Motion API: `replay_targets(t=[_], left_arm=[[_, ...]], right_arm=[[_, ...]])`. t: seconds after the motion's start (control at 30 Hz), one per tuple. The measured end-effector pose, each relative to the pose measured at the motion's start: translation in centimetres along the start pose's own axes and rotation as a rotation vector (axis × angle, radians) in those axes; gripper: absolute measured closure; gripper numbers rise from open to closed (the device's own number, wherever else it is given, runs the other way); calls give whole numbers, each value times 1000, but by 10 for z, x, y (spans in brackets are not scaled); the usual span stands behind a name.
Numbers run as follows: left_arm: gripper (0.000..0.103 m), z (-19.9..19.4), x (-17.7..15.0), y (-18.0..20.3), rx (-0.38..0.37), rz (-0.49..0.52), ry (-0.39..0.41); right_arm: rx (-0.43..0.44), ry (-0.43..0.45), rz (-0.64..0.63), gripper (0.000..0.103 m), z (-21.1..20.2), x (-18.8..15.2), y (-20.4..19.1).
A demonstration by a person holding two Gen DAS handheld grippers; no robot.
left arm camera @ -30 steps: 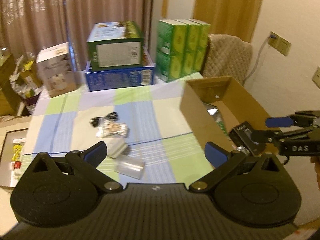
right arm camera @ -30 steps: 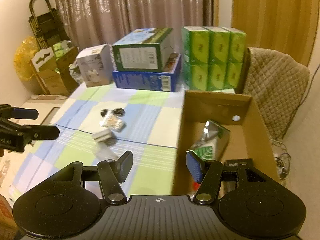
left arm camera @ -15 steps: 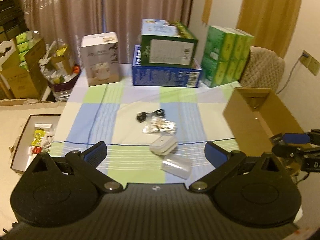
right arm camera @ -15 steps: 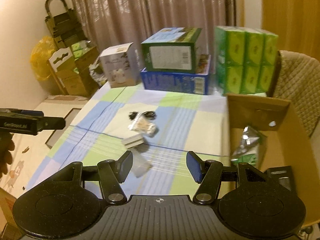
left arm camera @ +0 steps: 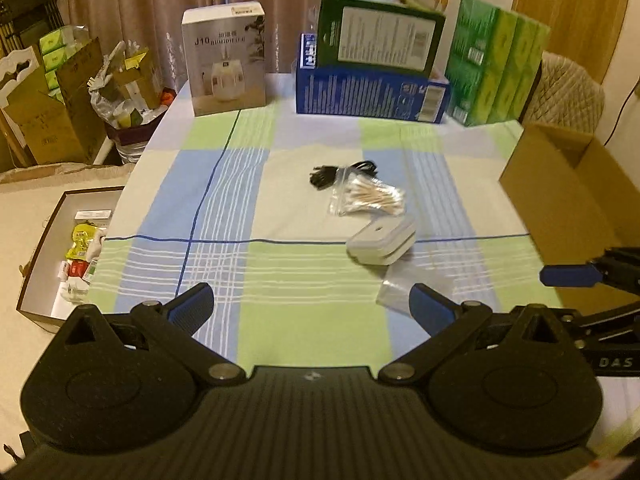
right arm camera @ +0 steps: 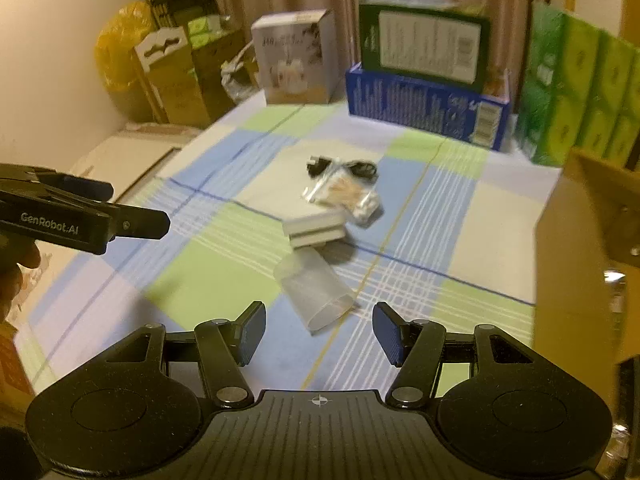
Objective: Organize objects
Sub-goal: 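Move the right tool down around the clear plastic cup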
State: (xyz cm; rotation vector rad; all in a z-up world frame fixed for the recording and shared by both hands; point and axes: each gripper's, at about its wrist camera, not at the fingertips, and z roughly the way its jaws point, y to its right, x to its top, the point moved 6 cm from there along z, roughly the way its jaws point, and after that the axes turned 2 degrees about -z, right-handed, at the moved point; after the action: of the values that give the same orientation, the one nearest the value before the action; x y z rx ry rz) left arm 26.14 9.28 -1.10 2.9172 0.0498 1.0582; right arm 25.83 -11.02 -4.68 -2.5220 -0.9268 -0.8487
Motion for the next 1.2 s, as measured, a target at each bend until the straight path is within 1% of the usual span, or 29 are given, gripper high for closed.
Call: replay_targets(t=[0.1,0.23,0.33,0.4,0.5,0.6,0.63,0.73,0.8,1.03,1.1,1.2], left_arm=[[1,20,-8,-3,12,8,-18],[1,44,-14,-12,35,-30,-14],[1,57,-18,-13,24,-48,-14],[1,63,-21,-14,39,-61,-15],[1,67,-21,-14,71,-27,-17],[1,68,-18,-17,103,-1,-3],[1,68,-18,-20,103,-11,2],[1,71,-20,-25,56,-64,3],[1,75,-20,-26,43,-85,-4],[1,78,-19,-23,45,-74,1],[1,79,-20,-25,50,-78,1],[1,78,-20,-24,50,-76,1]], right_arm=[[-22,0,-35,47,22,-4,2],[-12,-3,-45,47,43,-5,6],[0,10,-107,47,52,0,5],[7,10,-135,47,61,1,3],[42,-7,-168,47,75,-1,0],[18,-13,-223,47,86,-2,0],[20,-15,-229,46,90,-2,1],[45,-21,-218,46,99,1,2],[55,-27,-228,46,104,3,0],[47,-38,-297,46,113,2,-6],[54,-54,-314,46,117,-1,-9],[72,-51,-292,46,118,-2,-8]])
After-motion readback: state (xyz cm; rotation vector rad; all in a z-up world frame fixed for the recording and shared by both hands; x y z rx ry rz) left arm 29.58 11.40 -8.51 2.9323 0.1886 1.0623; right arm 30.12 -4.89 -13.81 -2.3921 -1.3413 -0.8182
